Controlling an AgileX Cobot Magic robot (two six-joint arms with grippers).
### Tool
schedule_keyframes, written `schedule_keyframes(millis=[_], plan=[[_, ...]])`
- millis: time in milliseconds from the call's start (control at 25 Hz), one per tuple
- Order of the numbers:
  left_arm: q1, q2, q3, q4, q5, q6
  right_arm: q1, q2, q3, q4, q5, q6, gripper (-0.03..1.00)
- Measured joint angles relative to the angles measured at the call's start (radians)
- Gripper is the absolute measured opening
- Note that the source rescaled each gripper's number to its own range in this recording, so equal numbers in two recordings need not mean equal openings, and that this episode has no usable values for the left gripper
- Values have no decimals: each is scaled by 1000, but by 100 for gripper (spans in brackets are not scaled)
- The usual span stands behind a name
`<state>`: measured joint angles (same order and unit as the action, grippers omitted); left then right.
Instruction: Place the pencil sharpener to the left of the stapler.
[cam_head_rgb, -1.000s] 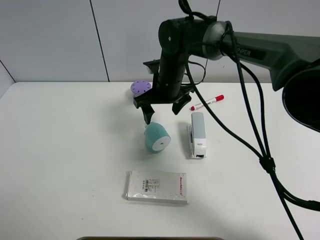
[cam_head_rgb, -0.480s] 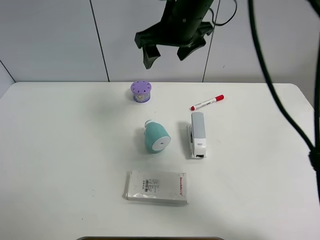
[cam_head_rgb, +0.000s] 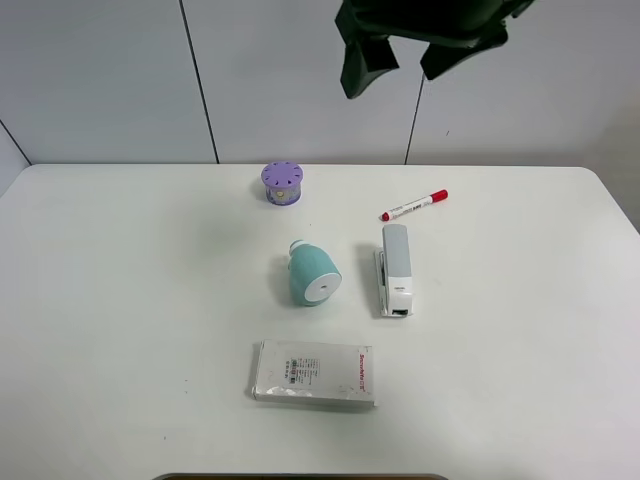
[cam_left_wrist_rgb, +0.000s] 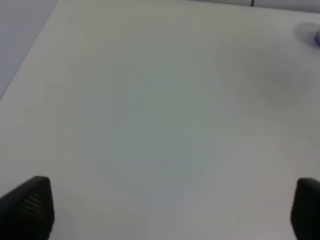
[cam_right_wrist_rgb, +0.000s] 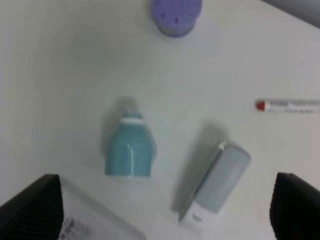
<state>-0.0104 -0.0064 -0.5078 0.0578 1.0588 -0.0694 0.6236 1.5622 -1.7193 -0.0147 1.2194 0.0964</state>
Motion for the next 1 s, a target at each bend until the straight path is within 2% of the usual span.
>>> schedule_keyframes(millis=[280, 800, 920, 1000], plan=[[0, 0, 0, 0, 0, 0, 0, -262, 291, -67, 2, 63, 59], [0, 0, 0, 0, 0, 0, 1, -745, 688, -204, 3, 167, 59], [0, 0, 0, 0, 0, 0, -43, -841, 779, -211, 3, 169, 59], [0, 0, 0, 0, 0, 0, -126, -901, 847, -211, 3, 169, 59]])
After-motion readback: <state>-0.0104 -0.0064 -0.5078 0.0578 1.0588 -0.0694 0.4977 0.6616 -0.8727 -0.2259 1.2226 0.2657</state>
